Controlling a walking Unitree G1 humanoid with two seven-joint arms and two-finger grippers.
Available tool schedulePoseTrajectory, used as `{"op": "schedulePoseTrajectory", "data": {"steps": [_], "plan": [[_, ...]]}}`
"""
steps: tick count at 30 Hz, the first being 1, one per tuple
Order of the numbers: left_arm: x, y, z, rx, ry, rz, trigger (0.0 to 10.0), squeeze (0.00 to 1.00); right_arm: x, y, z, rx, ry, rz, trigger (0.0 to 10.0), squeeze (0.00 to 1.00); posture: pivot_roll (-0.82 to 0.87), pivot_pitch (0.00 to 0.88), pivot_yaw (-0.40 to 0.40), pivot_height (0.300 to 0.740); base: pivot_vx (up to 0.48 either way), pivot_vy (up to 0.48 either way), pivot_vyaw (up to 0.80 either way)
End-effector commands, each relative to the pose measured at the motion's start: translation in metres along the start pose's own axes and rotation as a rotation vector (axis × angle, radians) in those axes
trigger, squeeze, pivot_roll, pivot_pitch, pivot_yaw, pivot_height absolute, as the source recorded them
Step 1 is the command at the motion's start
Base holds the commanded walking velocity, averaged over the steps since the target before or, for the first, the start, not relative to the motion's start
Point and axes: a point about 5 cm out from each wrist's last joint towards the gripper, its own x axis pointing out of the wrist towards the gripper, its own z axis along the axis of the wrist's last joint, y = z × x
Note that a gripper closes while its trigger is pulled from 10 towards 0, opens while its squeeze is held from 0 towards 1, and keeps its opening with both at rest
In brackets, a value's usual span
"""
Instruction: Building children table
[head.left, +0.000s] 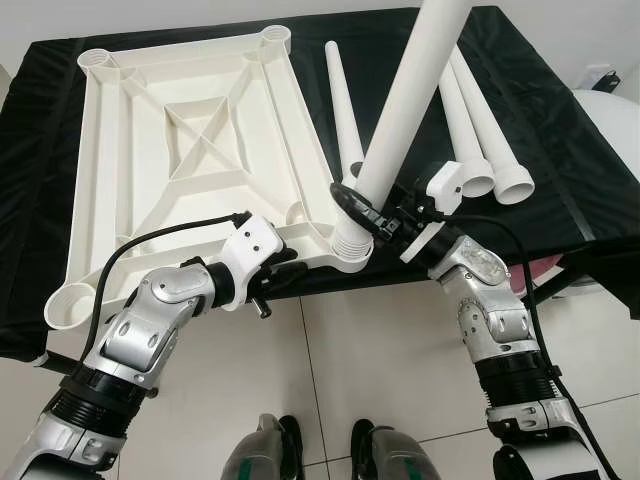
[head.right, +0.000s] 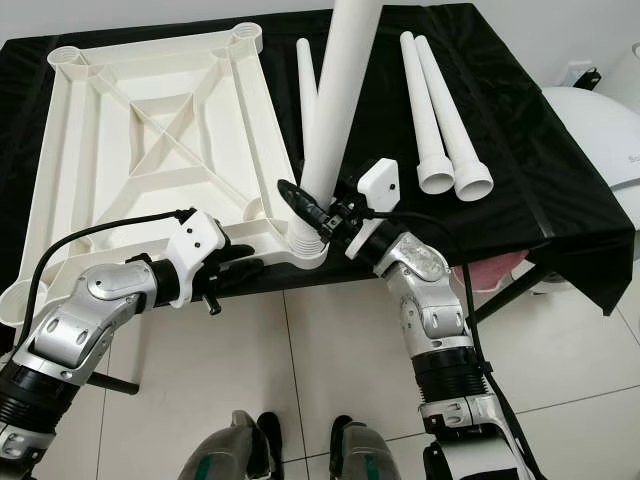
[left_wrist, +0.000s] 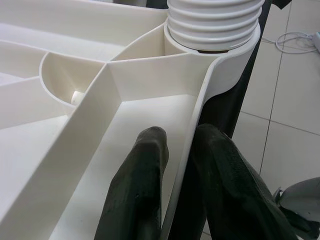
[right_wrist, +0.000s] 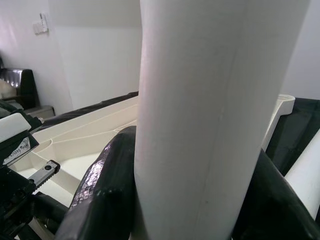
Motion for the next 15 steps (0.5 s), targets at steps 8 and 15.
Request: {"op": "schedulePoseTrajectory", "data": {"steps": [8, 15], "plan": [[-0.005, -0.002, 0.02, 0.037, -0.087, -0.033, 10.0, 0.0, -0.004, 0.008, -0.013, -0.005, 0.051, 0.041, 10.0, 0.0, -0.05, 0.214, 0.012, 0.74, 0.0, 0.0, 0.0], [-0.005, -0.002, 0.02, 0.036, -0.088, -0.035, 10.0, 0.0, -0.007, 0.014, -0.015, -0.016, 0.062, 0.068, 10.0, 0.0, -0.05, 0.216, 0.014, 0.74, 0.0, 0.0, 0.0]]}}
